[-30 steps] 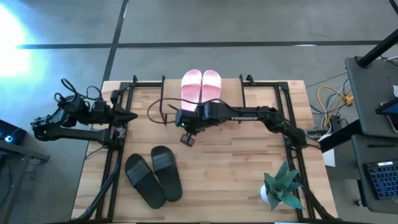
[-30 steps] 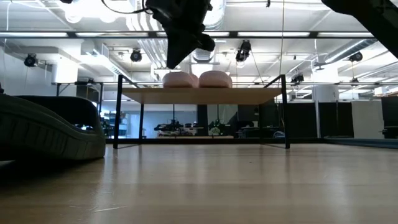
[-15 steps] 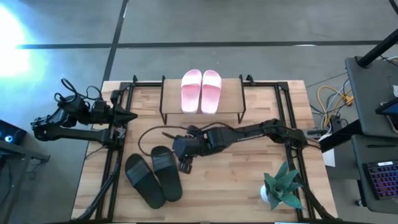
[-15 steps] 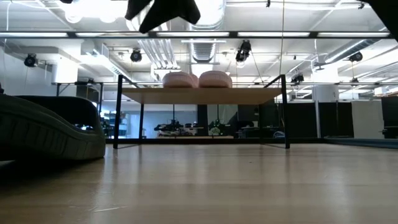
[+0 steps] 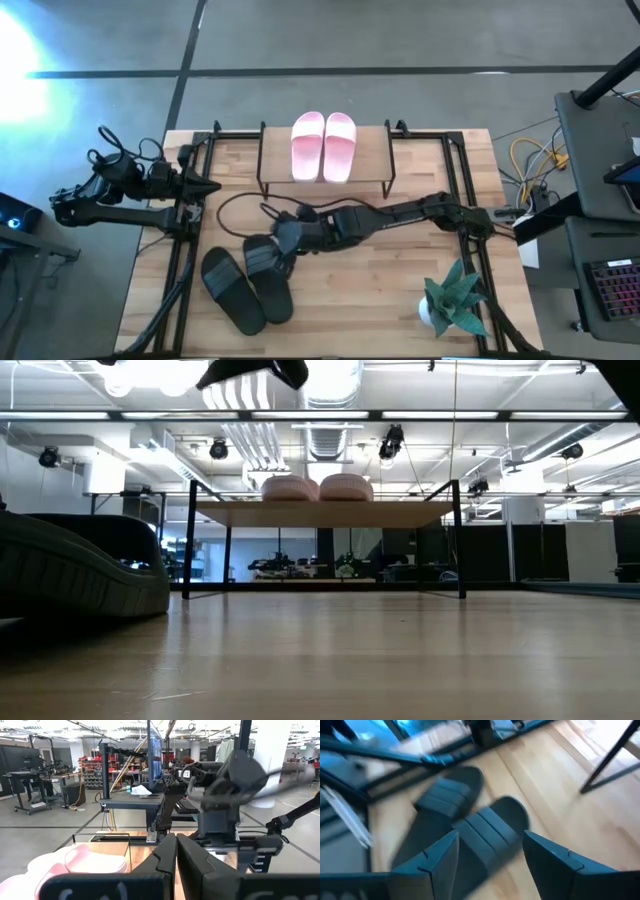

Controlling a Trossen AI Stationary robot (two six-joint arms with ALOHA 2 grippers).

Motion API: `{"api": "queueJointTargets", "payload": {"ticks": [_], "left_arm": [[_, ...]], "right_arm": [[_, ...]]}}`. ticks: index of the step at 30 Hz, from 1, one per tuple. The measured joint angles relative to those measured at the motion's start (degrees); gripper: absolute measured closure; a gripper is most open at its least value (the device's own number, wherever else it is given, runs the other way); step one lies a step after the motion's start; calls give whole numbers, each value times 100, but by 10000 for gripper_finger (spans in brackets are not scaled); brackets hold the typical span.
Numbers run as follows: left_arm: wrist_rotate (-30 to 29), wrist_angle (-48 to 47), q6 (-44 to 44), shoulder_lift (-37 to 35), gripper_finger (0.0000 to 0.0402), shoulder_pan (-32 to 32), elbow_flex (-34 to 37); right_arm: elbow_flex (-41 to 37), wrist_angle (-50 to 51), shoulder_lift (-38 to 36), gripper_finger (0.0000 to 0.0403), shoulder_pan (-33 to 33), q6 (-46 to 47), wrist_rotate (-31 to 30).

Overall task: Pick and place slides into the shelf
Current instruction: Move the right black slide under the shelf

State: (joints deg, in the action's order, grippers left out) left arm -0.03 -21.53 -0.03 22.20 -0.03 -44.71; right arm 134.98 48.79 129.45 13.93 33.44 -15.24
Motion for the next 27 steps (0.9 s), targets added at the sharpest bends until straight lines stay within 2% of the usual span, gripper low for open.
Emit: {"api": "queueJointTargets", "payload": {"ticks": [7, 11, 13, 18, 22, 25, 27], "left_arm": [[-57, 210, -22, 7, 402, 0, 0], [-68, 597, -952, 63, 402, -1, -2], [-68, 737, -1293, 61, 402, -1, -2], [-72, 988, -1387, 50, 402, -1, 0], [16, 1049, -1912, 15, 402, 1, -2], [258, 933, -2022, 43, 402, 1, 0], [403, 788, -2212, 81, 402, -1, 7]], "right_arm": [[-4, -513, -377, 193, 99, 1059, 21], [7, -530, -615, 193, 90, 1936, 160], [2, -703, -695, 193, 129, 1895, 169], [4, -1182, -899, 193, 241, 1276, 154], [0, -1236, -989, 193, 180, 1682, 170], [0, -1344, -1100, 193, 227, 922, 234], [4, -1381, -1162, 193, 284, 743, 337]]}}
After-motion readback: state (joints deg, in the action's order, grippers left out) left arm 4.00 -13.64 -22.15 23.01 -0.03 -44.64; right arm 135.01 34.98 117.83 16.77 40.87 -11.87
